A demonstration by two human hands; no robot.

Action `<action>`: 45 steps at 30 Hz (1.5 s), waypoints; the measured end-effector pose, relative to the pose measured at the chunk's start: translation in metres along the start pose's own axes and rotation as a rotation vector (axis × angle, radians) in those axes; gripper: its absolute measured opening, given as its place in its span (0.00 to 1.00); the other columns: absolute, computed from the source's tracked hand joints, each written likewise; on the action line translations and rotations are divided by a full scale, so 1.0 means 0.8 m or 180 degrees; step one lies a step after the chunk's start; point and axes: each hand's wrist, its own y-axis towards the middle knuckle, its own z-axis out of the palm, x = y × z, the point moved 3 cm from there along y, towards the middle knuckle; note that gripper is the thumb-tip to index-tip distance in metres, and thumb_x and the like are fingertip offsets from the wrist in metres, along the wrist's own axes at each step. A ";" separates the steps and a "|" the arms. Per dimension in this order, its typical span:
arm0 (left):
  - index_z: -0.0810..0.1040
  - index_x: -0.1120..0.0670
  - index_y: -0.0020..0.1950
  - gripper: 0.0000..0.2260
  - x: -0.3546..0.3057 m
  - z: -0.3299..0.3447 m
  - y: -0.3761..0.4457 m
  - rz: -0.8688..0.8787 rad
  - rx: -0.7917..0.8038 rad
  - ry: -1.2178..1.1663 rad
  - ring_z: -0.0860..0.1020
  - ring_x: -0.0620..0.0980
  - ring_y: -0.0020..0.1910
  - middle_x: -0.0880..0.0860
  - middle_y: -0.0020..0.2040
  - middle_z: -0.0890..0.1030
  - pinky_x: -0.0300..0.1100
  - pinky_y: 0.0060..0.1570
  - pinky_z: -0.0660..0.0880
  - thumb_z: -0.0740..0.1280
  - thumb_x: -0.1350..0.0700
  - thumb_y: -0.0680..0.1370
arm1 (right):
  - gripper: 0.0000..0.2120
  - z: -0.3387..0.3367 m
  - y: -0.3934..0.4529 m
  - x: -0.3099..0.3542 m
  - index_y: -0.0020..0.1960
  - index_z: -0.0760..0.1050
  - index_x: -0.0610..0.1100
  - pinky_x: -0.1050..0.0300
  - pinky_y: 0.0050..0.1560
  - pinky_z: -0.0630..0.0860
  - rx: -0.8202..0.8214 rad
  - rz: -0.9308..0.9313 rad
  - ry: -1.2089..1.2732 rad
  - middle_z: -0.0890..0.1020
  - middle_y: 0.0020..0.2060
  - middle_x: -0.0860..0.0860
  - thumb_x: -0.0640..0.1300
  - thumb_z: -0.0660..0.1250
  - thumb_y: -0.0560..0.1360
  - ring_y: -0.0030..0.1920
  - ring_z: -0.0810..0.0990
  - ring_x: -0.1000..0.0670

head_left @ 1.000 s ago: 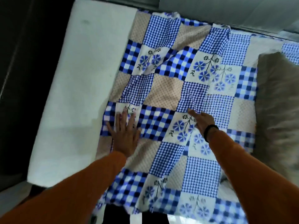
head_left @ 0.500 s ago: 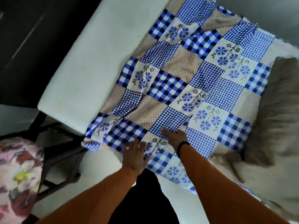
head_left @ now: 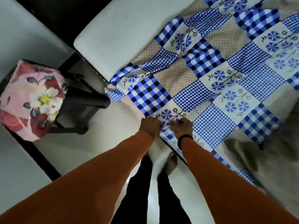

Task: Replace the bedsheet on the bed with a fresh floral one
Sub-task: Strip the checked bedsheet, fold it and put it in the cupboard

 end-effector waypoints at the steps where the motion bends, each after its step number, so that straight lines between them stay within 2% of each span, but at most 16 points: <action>1: 0.80 0.50 0.60 0.10 -0.008 0.011 -0.007 0.0025 0.0276 0.0011 0.76 0.56 0.66 0.52 0.63 0.79 0.52 0.63 0.70 0.66 0.55 0.79 | 0.21 -0.007 -0.014 -0.003 0.34 0.67 0.47 0.44 0.44 0.82 -0.0046 -0.0029 -0.0079 0.79 0.31 0.45 0.52 0.79 0.66 0.38 0.83 0.42; 7: 0.79 0.50 0.66 0.17 -0.073 0.106 -0.076 0.0111 0.1259 -0.0349 0.76 0.60 0.68 0.56 0.67 0.78 0.55 0.66 0.72 0.70 0.51 0.78 | 0.19 -0.066 -0.087 -0.098 0.36 0.67 0.45 0.54 0.44 0.67 -0.0034 0.0228 -0.0731 0.73 0.31 0.49 0.49 0.74 0.75 0.40 0.75 0.45; 10: 0.79 0.54 0.66 0.17 -0.114 0.136 -0.109 0.0228 0.1410 -0.0559 0.75 0.60 0.68 0.56 0.68 0.78 0.52 0.65 0.72 0.69 0.50 0.79 | 0.16 -0.098 -0.100 -0.168 0.41 0.71 0.45 0.48 0.50 0.75 0.0147 0.0511 -0.0690 0.82 0.44 0.44 0.53 0.74 0.76 0.50 0.81 0.40; 12: 0.79 0.56 0.64 0.14 -0.134 0.147 -0.123 0.0332 0.1322 -0.0661 0.76 0.60 0.66 0.58 0.66 0.79 0.51 0.65 0.73 0.66 0.52 0.81 | 0.16 -0.116 -0.098 -0.198 0.43 0.75 0.44 0.42 0.54 0.79 0.0055 0.0538 -0.0568 0.84 0.45 0.42 0.54 0.75 0.74 0.49 0.83 0.39; 16: 0.79 0.57 0.64 0.14 -0.152 0.154 -0.134 0.0207 0.1023 -0.0867 0.75 0.59 0.67 0.58 0.66 0.79 0.49 0.65 0.71 0.61 0.52 0.83 | 0.13 -0.148 -0.100 -0.193 0.50 0.80 0.41 0.50 0.54 0.77 0.0107 0.0565 -0.0368 0.82 0.45 0.46 0.49 0.77 0.74 0.47 0.80 0.45; 18: 0.77 0.58 0.66 0.16 -0.150 0.138 -0.135 0.0126 0.0917 -0.0929 0.75 0.59 0.67 0.58 0.67 0.78 0.51 0.67 0.71 0.62 0.50 0.83 | 0.13 -0.152 -0.094 -0.185 0.45 0.81 0.40 0.46 0.54 0.80 0.0242 0.0625 -0.0105 0.84 0.42 0.44 0.48 0.79 0.72 0.46 0.82 0.42; 20: 0.74 0.56 0.70 0.18 -0.141 0.124 -0.130 0.0072 0.0732 -0.0891 0.73 0.57 0.69 0.56 0.69 0.76 0.49 0.69 0.68 0.62 0.49 0.83 | 0.15 -0.153 -0.080 -0.184 0.39 0.80 0.45 0.39 0.52 0.82 0.0304 0.0612 -0.0049 0.86 0.40 0.43 0.55 0.80 0.68 0.45 0.85 0.39; 23: 0.73 0.52 0.72 0.19 -0.125 0.106 -0.118 -0.0038 0.0452 -0.0928 0.74 0.56 0.69 0.54 0.68 0.78 0.45 0.67 0.66 0.63 0.47 0.83 | 0.27 -0.160 -0.058 -0.171 0.44 0.77 0.44 0.39 0.49 0.84 0.0254 0.0652 0.0237 0.86 0.43 0.43 0.63 0.81 0.61 0.42 0.86 0.40; 26: 0.76 0.49 0.67 0.15 -0.131 0.090 -0.098 -0.0135 0.0321 -0.1071 0.78 0.53 0.64 0.51 0.64 0.81 0.43 0.62 0.69 0.66 0.47 0.81 | 0.23 -0.185 -0.047 -0.131 0.50 0.75 0.42 0.43 0.48 0.84 0.0091 0.0674 0.0849 0.83 0.44 0.41 0.55 0.82 0.67 0.39 0.83 0.44; 28: 0.75 0.50 0.68 0.16 -0.148 0.078 -0.085 -0.0080 0.0303 -0.1190 0.78 0.54 0.63 0.52 0.64 0.80 0.43 0.60 0.72 0.66 0.47 0.82 | 0.19 -0.200 -0.034 -0.109 0.47 0.74 0.43 0.50 0.43 0.82 0.0162 0.0712 0.1124 0.80 0.40 0.43 0.52 0.80 0.71 0.37 0.79 0.46; 30: 0.75 0.51 0.69 0.18 -0.174 0.071 -0.072 0.0003 0.0234 -0.1216 0.78 0.54 0.63 0.53 0.64 0.80 0.46 0.62 0.74 0.66 0.47 0.82 | 0.16 -0.220 -0.017 -0.096 0.47 0.76 0.42 0.52 0.42 0.80 0.0297 0.0762 0.1316 0.81 0.42 0.44 0.51 0.77 0.74 0.41 0.80 0.46; 32: 0.73 0.50 0.71 0.20 -0.199 0.068 -0.058 0.0021 0.0169 -0.1087 0.78 0.54 0.63 0.52 0.64 0.80 0.49 0.62 0.75 0.65 0.43 0.81 | 0.15 -0.236 -0.008 -0.078 0.56 0.79 0.41 0.51 0.43 0.81 0.0427 0.0815 0.1495 0.84 0.50 0.45 0.50 0.74 0.77 0.50 0.83 0.45; 35: 0.71 0.51 0.72 0.28 -0.242 0.060 -0.034 0.0095 0.0031 -0.0461 0.78 0.55 0.62 0.52 0.64 0.79 0.54 0.61 0.76 0.60 0.34 0.80 | 0.13 -0.266 0.013 -0.056 0.58 0.79 0.39 0.50 0.44 0.83 0.0434 0.0762 0.1900 0.86 0.49 0.45 0.47 0.72 0.79 0.48 0.84 0.45; 40: 0.76 0.53 0.55 0.27 -0.286 0.040 0.009 0.0194 -0.0046 0.0257 0.79 0.55 0.46 0.52 0.45 0.78 0.50 0.48 0.75 0.57 0.30 0.79 | 0.12 -0.298 0.065 -0.041 0.58 0.78 0.40 0.50 0.44 0.82 0.0338 0.0890 0.2169 0.85 0.51 0.45 0.46 0.71 0.80 0.49 0.85 0.46; 43: 0.76 0.53 0.58 0.25 -0.304 0.006 0.043 0.0226 -0.0212 0.0272 0.80 0.55 0.47 0.52 0.47 0.80 0.50 0.49 0.74 0.56 0.32 0.81 | 0.08 -0.312 0.091 -0.027 0.55 0.78 0.40 0.52 0.42 0.81 0.0315 0.0888 0.2244 0.85 0.47 0.46 0.44 0.70 0.80 0.47 0.84 0.47; 45: 0.72 0.53 0.65 0.26 -0.315 -0.022 0.076 0.0332 -0.0383 0.0226 0.81 0.56 0.47 0.53 0.50 0.81 0.51 0.48 0.75 0.55 0.33 0.82 | 0.15 -0.322 0.114 -0.010 0.60 0.78 0.37 0.48 0.47 0.82 0.0238 0.0915 0.2213 0.83 0.52 0.46 0.45 0.72 0.79 0.50 0.83 0.46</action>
